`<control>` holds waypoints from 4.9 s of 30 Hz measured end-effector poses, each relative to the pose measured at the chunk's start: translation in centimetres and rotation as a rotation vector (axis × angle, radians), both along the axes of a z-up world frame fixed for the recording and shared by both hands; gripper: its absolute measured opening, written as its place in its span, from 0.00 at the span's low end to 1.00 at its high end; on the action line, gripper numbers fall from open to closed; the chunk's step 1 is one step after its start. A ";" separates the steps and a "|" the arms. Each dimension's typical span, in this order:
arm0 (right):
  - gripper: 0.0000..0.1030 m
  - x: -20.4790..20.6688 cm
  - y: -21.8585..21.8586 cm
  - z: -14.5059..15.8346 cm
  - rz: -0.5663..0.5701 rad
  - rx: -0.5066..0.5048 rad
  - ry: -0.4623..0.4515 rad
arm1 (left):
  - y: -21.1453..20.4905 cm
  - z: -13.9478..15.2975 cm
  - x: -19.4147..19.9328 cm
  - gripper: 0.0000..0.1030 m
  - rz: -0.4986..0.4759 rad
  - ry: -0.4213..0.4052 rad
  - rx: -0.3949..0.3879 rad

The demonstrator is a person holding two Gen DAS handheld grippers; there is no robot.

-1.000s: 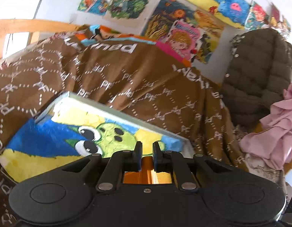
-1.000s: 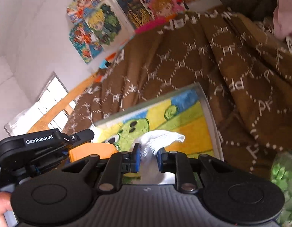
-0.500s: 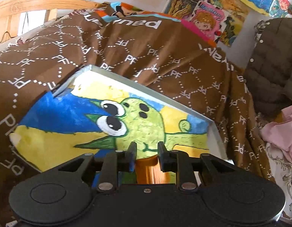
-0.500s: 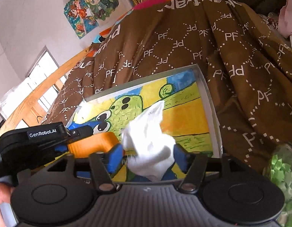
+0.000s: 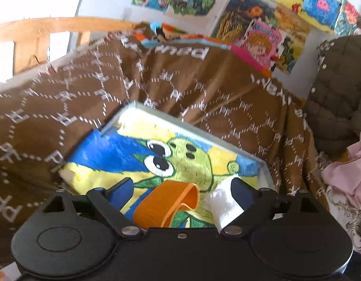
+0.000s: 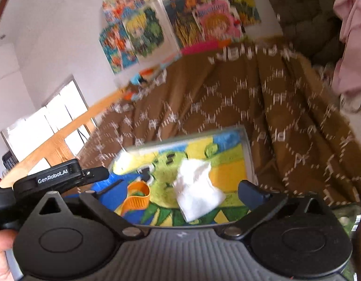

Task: Organize soft objects
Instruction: 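Carry the orange band and white cloth into the frog-picture tray while both tools open, then lift both open tools out of the tray back toward the pile, then grasp the white wipes packet with the left tool while the right tool grasps the white knit towel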

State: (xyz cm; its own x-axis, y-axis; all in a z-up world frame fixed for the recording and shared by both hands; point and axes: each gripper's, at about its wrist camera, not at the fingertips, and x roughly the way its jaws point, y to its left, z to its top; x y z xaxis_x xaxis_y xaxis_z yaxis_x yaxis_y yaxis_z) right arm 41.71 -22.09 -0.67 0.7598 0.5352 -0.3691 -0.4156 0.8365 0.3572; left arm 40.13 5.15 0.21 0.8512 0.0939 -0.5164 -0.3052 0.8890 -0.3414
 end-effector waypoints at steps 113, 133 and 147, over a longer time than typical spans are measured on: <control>0.79 -12.4 -2.1 -9.0 0.059 -0.116 0.377 | -7.4 -9.3 -22.1 0.98 -0.409 0.047 0.054; 0.46 -12.5 -3.3 -8.9 0.030 -0.052 0.438 | -6.8 -10.5 -22.5 0.59 -0.381 0.015 -0.038; 0.26 -12.4 -4.7 -8.9 -0.007 0.027 0.462 | -6.5 -10.4 -22.4 0.57 -0.347 0.001 -0.116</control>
State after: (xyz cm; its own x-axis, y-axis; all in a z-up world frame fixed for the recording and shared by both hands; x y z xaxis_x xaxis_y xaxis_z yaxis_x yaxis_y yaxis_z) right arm 29.29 -26.76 -9.54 0.5226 0.5449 -0.6557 -0.2025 0.8265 0.5253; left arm 17.68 -1.35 -10.16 0.8215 -0.2596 -0.5077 0.0071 0.8949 -0.4461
